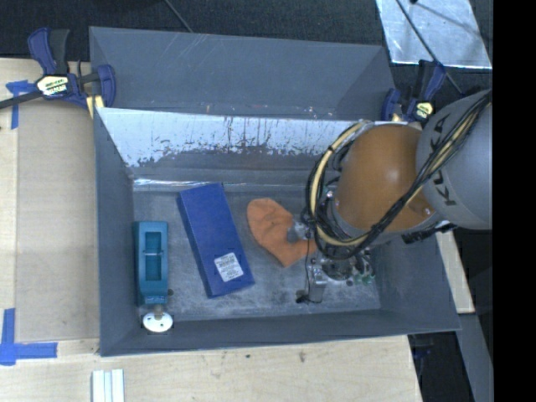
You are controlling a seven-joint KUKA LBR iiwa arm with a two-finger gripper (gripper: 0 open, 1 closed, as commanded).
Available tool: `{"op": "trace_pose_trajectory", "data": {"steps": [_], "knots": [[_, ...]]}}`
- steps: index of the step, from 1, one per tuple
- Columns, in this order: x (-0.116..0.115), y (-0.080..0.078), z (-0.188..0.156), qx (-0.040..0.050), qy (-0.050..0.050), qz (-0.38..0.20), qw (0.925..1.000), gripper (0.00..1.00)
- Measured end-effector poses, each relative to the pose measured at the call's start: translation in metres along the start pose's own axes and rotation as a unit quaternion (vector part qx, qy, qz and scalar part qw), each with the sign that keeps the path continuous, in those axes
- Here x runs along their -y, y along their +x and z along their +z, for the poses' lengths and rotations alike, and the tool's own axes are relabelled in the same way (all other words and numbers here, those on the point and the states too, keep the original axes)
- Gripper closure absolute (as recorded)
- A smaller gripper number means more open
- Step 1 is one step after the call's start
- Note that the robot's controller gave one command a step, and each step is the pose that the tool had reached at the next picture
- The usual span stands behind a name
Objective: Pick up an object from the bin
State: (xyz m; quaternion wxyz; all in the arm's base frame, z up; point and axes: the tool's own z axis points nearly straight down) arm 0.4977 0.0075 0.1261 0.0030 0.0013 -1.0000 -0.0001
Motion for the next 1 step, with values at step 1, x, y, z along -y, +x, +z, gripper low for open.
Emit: {"op": "trace_pose_trajectory", "data": {"steps": [1], "knots": [[0.0,-0.0018,-0.0044,0.0042,0.0,0.0,1.0,0.0]]}}
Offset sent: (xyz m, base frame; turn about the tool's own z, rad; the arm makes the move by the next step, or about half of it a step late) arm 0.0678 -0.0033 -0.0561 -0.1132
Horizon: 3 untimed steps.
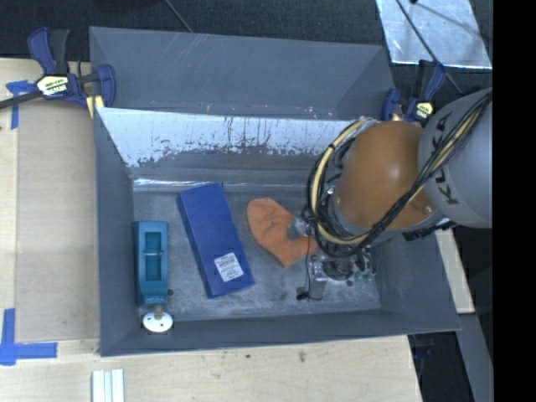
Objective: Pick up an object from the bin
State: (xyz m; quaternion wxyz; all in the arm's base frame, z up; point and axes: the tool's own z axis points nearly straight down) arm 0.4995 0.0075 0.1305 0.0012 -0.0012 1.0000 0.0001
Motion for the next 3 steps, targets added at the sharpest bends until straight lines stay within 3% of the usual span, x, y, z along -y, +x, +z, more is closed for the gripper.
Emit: {"op": "trace_pose_trajectory", "data": {"steps": [1,2,3], "knots": [[0.004,-0.068,0.058,0.0031,0.0,-0.056,0.9984,1.0],[0.004,-0.068,0.058,0.0031,0.0,-0.056,0.9984,1.0],[0.005,-0.057,-0.075,0.0008,0.0,-0.054,0.9986,1.0]]}}
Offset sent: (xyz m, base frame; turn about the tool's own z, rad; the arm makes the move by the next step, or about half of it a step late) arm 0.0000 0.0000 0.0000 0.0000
